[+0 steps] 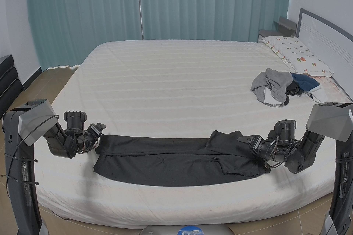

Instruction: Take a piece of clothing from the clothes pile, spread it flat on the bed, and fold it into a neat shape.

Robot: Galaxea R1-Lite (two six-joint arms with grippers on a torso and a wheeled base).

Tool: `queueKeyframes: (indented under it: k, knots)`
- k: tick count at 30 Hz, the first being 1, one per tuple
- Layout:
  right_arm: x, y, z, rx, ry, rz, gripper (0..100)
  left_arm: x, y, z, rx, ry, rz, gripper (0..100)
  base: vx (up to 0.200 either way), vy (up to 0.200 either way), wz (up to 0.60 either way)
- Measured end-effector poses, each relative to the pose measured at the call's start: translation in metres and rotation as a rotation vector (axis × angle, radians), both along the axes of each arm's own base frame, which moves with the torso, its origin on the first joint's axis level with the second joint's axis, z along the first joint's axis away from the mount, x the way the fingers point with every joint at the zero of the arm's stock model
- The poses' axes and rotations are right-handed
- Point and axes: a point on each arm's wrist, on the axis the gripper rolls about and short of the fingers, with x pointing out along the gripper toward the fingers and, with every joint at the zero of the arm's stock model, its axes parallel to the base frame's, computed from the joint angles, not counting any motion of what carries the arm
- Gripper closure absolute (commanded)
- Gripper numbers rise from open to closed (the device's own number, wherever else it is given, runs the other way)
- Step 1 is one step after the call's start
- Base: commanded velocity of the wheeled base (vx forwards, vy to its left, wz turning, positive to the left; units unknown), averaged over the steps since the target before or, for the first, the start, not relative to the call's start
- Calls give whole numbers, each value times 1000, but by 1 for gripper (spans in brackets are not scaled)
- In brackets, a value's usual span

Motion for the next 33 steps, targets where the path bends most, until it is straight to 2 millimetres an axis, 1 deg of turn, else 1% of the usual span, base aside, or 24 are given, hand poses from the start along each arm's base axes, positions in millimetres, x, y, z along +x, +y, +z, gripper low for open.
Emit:
queueKeyframes:
  k: [9,19,28,29,33]
  knots:
    - [-2,-4,-8,-17,22,-4,0,0,0,0,0,0,0,0,0,0,0]
    - [-3,-9,-11,-62,22,-38,0,0,0,0,0,1,0,0,0,0,0]
    - [-2,-11,-14,-67,25,-46,0,0,0,0,0,1,0,0,0,0,0]
    - [-2,-12,-14,-68,25,-46,100,0,0,0,0,1,0,0,0,0,0]
    - [-1,-12,-14,-73,24,-46,100,0,0,0,0,1,0,0,0,0,0]
